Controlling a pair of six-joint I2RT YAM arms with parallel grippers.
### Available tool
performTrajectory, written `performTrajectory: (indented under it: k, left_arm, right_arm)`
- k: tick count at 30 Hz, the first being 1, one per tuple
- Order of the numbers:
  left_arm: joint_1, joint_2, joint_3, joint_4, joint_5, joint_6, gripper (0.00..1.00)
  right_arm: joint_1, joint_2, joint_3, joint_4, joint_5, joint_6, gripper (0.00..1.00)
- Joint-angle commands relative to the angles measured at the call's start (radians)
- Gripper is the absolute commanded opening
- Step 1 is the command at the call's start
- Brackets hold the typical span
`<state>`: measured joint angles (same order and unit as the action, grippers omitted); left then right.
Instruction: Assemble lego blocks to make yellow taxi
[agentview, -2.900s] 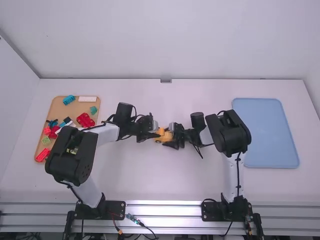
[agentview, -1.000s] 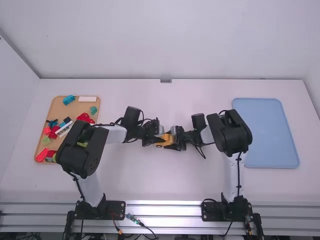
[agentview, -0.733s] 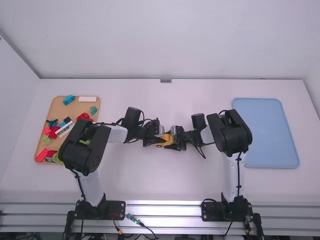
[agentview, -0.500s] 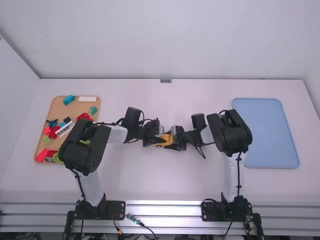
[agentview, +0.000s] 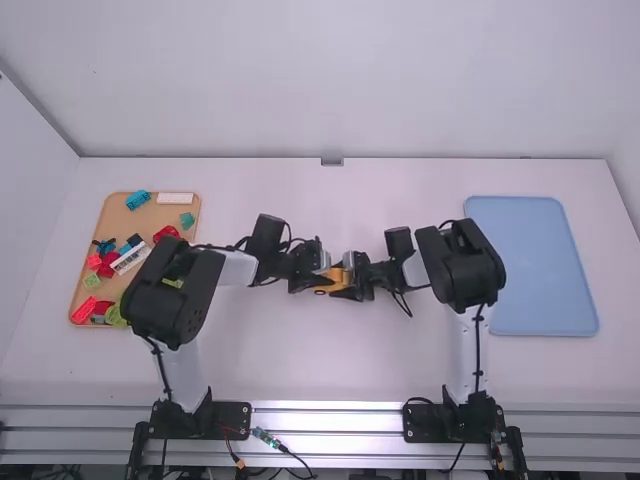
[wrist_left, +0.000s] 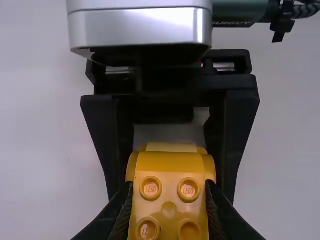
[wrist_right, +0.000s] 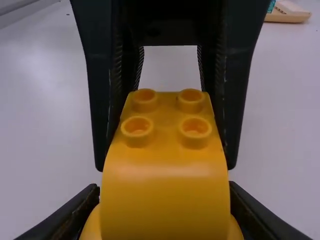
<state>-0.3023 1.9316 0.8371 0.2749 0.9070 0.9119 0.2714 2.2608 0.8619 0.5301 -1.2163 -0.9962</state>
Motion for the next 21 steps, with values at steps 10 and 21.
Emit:
performTrajectory:
  k: [10, 21]
  left_arm:
    - [-0.069, 0.032, 0.041, -0.159, -0.193, -0.022, 0.02]
    - [-0.071, 0.032, -0.033, -0.113, -0.192, 0.042, 0.02]
  right_arm:
    - [0.010, 0.021, 0.008, 0.009, 0.005, -0.011, 0.39]
    - [0.007, 0.021, 0.008, 0.011, 0.004, -0.011, 0.39]
